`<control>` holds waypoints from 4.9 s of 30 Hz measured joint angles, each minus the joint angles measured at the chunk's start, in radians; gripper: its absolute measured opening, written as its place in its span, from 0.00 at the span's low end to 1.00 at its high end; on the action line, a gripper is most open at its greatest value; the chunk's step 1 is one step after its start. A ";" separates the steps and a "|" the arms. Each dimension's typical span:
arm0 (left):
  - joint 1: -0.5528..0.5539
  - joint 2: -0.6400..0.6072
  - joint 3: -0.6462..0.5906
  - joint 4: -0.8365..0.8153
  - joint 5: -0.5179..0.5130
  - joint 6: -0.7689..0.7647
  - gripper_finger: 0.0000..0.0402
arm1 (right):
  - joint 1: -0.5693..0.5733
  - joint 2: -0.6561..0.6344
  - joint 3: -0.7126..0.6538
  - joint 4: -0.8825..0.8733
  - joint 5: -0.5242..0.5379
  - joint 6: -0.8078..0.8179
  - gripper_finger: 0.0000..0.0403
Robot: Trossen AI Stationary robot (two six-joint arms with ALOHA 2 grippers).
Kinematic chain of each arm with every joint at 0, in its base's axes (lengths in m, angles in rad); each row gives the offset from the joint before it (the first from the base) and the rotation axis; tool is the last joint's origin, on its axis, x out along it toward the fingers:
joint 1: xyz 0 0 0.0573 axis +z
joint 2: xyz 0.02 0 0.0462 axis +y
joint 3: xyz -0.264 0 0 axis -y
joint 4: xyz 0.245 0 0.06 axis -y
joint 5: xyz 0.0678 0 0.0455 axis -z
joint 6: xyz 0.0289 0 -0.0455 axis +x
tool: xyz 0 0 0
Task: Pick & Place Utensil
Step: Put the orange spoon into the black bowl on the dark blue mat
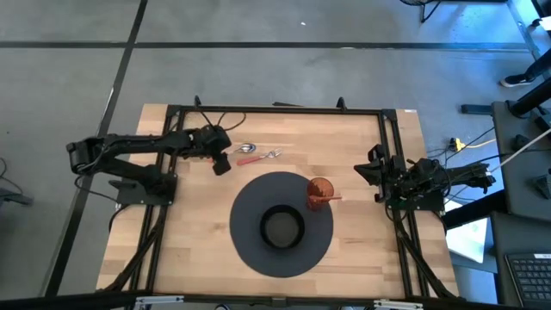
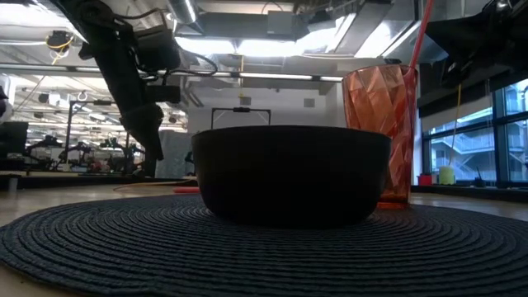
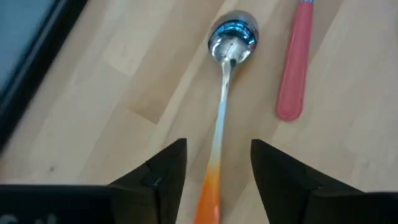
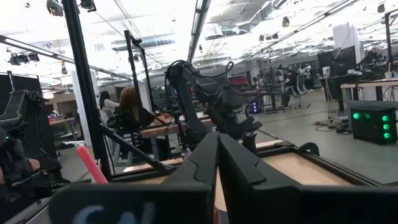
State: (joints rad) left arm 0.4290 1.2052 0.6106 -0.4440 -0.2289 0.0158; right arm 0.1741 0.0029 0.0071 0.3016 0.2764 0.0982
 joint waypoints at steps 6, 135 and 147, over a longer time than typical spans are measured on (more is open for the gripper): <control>-0.030 0.024 0.000 -0.004 -0.033 -0.032 0.43 | 0.000 0.000 0.000 0.000 0.000 0.000 0.04; -0.564 1.019 1.477 -1.127 -0.027 0.354 0.01 | 0.000 0.000 0.000 0.000 0.001 -0.001 0.04; -0.591 1.027 1.477 -1.127 -0.038 0.373 0.02 | 0.000 0.000 0.000 0.000 0.001 -0.001 0.04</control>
State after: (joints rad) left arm -0.1621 2.2318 2.0880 -1.5705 -0.2672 0.3883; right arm 0.1741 0.0029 0.0067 0.3012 0.2771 0.0972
